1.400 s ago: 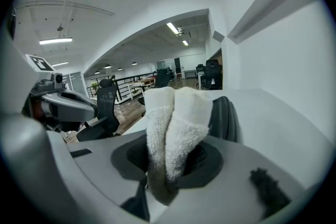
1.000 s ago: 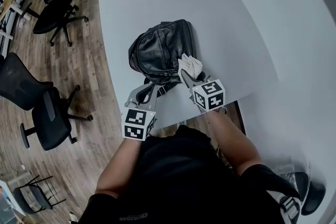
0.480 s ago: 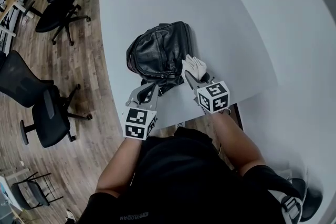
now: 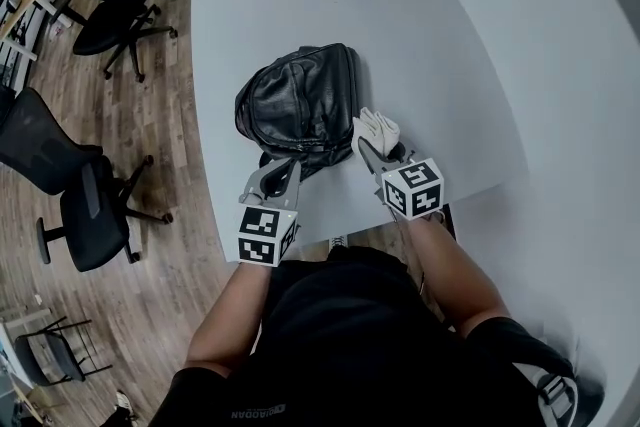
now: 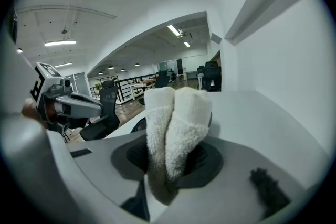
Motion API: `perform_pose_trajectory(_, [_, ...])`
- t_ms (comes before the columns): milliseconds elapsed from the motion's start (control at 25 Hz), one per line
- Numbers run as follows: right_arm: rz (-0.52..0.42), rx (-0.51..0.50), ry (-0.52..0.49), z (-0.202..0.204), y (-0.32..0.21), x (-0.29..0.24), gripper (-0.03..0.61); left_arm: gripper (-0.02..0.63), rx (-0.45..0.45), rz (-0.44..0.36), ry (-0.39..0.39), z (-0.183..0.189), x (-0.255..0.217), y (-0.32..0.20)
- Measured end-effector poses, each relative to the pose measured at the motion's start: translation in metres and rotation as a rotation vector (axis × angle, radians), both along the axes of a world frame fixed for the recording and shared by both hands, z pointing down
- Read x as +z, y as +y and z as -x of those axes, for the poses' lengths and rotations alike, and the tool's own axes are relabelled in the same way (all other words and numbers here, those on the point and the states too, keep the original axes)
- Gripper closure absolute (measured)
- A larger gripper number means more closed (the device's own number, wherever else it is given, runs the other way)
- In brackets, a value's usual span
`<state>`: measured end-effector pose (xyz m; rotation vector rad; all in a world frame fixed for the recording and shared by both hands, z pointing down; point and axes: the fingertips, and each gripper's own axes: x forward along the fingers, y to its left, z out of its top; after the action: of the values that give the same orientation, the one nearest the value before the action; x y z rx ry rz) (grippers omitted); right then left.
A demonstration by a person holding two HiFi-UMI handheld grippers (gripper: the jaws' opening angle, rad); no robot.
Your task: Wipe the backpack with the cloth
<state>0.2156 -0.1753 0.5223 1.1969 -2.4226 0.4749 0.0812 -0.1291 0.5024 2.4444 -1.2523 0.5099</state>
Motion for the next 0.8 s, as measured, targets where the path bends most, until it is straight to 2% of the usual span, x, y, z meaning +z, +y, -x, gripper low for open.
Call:
perform_pose_trajectory(480, [0.000, -0.026, 0.011, -0.035, -0.008, 0.006, 0.471, 0.607, -0.122, 0.009, 0.021, -0.007, -0.001, -0.002])
perform_pose_trajectory(800, [-0.021, -0.012, -0.039, -0.044, -0.008, 0.001, 0.471, 0.607, -0.126, 0.010, 0.000, -0.014, -0.005, 0.005])
